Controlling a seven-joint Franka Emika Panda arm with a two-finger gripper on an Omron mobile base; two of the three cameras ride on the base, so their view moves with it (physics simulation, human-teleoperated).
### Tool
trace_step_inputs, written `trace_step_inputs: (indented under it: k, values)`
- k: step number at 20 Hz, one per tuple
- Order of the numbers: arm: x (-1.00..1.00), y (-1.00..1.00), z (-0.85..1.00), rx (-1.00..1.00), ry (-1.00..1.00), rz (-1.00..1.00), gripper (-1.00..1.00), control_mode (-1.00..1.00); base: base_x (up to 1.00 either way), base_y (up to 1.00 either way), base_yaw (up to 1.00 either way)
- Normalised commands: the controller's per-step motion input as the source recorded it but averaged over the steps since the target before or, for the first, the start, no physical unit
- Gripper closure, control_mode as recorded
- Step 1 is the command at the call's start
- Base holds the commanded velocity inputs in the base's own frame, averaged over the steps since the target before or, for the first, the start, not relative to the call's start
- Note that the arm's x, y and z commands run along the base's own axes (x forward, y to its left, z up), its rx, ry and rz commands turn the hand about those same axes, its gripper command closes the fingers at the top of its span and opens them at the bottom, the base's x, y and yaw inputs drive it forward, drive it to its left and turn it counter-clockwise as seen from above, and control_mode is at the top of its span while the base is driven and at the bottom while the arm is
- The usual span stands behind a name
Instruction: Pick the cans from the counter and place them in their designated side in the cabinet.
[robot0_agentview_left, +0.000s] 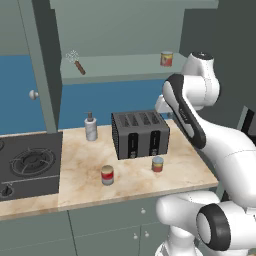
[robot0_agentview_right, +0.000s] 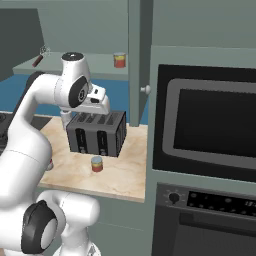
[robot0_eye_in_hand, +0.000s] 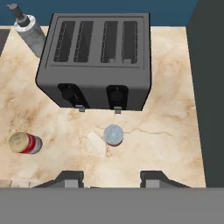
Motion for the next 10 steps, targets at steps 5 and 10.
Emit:
trace_step_inputs:
  k: [5,10]
  values:
    - [-0.01,0.0,-0.06,0.0,0.0,0.0,-1.0,-1.0,0.0,0.0,0.0]
    - [0.02,0.0,-0.27,0.0,0.01,0.0,-1.0,-1.0,0.0,0.0,0.0]
